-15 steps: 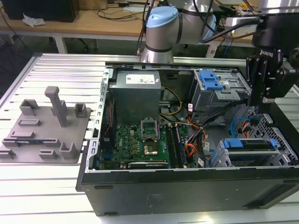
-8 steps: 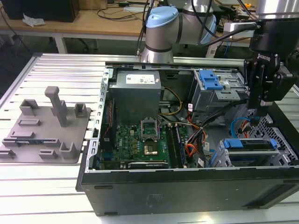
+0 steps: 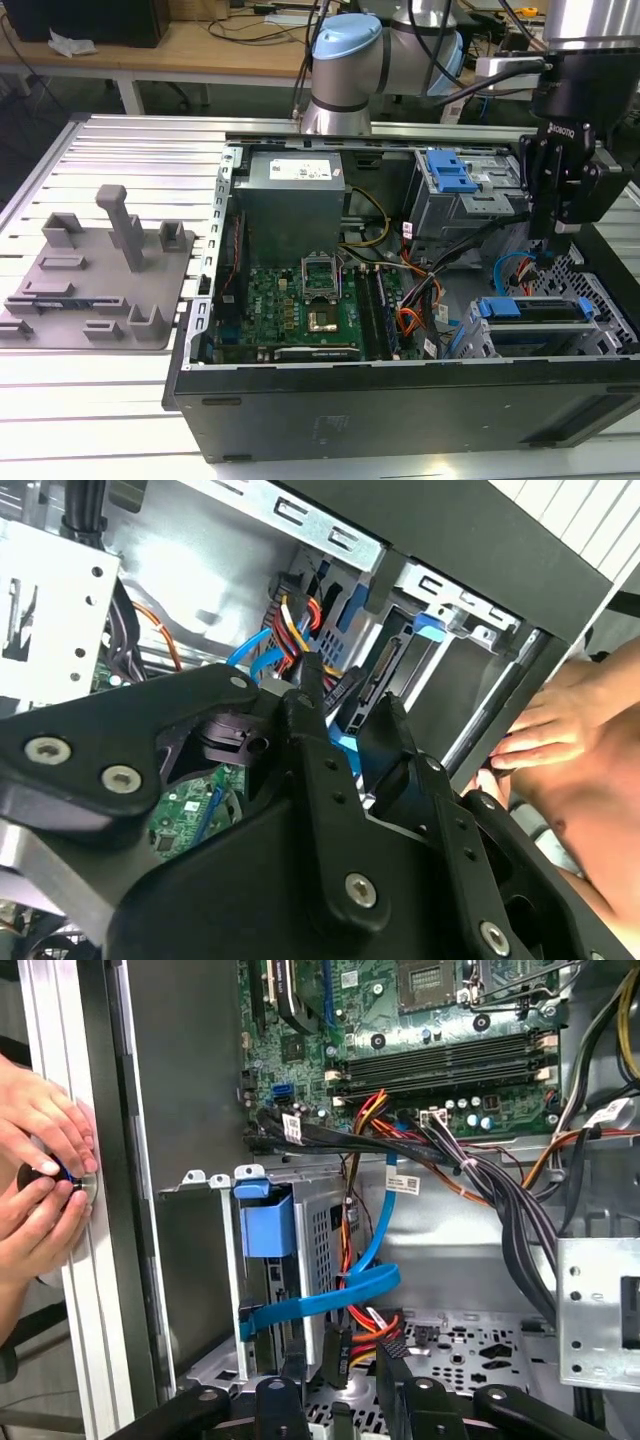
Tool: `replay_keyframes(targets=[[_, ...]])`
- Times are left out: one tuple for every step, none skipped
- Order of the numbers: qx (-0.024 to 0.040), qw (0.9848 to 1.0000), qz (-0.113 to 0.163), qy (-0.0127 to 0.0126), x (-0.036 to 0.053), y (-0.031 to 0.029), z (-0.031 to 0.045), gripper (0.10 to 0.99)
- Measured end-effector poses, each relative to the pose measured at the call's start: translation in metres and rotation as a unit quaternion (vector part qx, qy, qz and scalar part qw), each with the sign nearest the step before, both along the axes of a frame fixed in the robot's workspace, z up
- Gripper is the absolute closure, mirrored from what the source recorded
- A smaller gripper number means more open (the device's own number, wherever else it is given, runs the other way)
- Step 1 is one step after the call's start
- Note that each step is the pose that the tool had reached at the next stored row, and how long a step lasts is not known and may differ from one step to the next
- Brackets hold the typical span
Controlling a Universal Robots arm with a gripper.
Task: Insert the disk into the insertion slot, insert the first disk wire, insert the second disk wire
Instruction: 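Insert the first disk wire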
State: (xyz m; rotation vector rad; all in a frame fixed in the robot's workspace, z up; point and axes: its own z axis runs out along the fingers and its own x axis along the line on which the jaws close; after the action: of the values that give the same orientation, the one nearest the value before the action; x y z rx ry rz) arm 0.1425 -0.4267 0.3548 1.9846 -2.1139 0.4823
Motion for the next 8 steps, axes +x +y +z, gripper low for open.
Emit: replay_keyframes(targets=[[-0.0011,1.0000,0.000,0.0000,-0.0006,0.0000,-0.0003,0.675],[-0.0021,1.0000,0.000,0.0000,-0.0008,0.0000,-0.0005,0.675],[-0.0032,1.0000,0.000,0.0000,-0.0009,0.0000,-0.0008,0.675],[-0.0047,1.0000,0.000,-0.0001,-0.0009,0.0002,-0.0017,0.675],[-0.0063,1.0000,0.000,-0.0002,-0.0009,0.0002,-0.0025,0.675],[-0.0097,1.0000,0.000,-0.0006,-0.0010,0.0004,-0.0034,0.675],[-0.0142,0.9999,0.000,-0.0025,-0.0012,0.0010,-0.0044,0.675],[-0.0173,0.9998,0.000,-0.0035,-0.0016,0.0018,-0.0051,0.675]])
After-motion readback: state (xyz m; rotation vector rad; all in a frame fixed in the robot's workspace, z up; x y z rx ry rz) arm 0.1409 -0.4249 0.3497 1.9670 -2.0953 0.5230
